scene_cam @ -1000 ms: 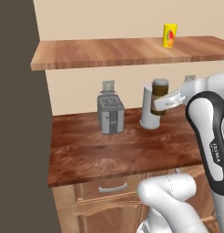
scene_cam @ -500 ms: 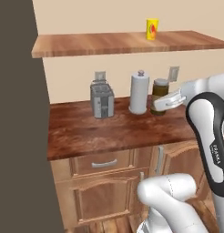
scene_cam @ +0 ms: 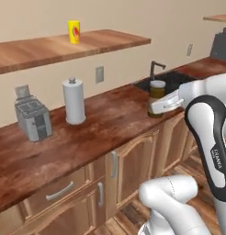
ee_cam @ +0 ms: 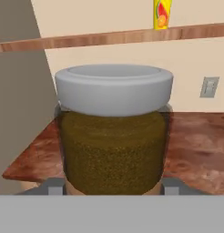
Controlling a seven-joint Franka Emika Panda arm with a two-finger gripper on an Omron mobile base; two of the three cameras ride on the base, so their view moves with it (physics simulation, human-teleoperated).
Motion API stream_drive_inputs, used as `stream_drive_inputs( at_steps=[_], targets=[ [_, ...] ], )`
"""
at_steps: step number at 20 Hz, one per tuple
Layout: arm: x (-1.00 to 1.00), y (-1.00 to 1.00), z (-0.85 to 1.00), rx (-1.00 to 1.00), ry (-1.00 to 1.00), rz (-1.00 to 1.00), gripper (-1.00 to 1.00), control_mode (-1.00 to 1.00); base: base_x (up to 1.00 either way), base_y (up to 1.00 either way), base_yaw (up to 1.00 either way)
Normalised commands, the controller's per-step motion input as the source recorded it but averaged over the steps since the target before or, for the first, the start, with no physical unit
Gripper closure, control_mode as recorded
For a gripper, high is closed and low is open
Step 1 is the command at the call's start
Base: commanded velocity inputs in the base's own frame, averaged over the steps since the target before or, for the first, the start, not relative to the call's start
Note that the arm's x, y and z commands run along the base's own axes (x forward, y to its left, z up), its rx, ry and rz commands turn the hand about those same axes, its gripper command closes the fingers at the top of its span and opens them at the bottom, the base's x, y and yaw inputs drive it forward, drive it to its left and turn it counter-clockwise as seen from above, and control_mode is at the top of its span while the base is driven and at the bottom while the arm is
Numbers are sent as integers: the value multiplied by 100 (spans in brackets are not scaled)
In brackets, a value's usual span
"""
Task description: Take the cinnamon bottle from the cabinet and place it on the dining table, next to the plate with the cupcake. Then take the chocolate from the dining counter and place it on the cupcake plate.
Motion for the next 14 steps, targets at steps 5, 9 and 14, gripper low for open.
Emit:
stream_drive_inputs(
  at_steps=[5, 9, 14],
  targets=[
    [0, 0, 0, 0, 0, 0, 100, 100, 0, 0, -93],
    [0, 0, 0, 0, 0, 0, 100, 100, 0, 0, -96],
    [0, 0, 0, 0, 0, 0, 100, 100, 0, 0, -96]
  ],
)
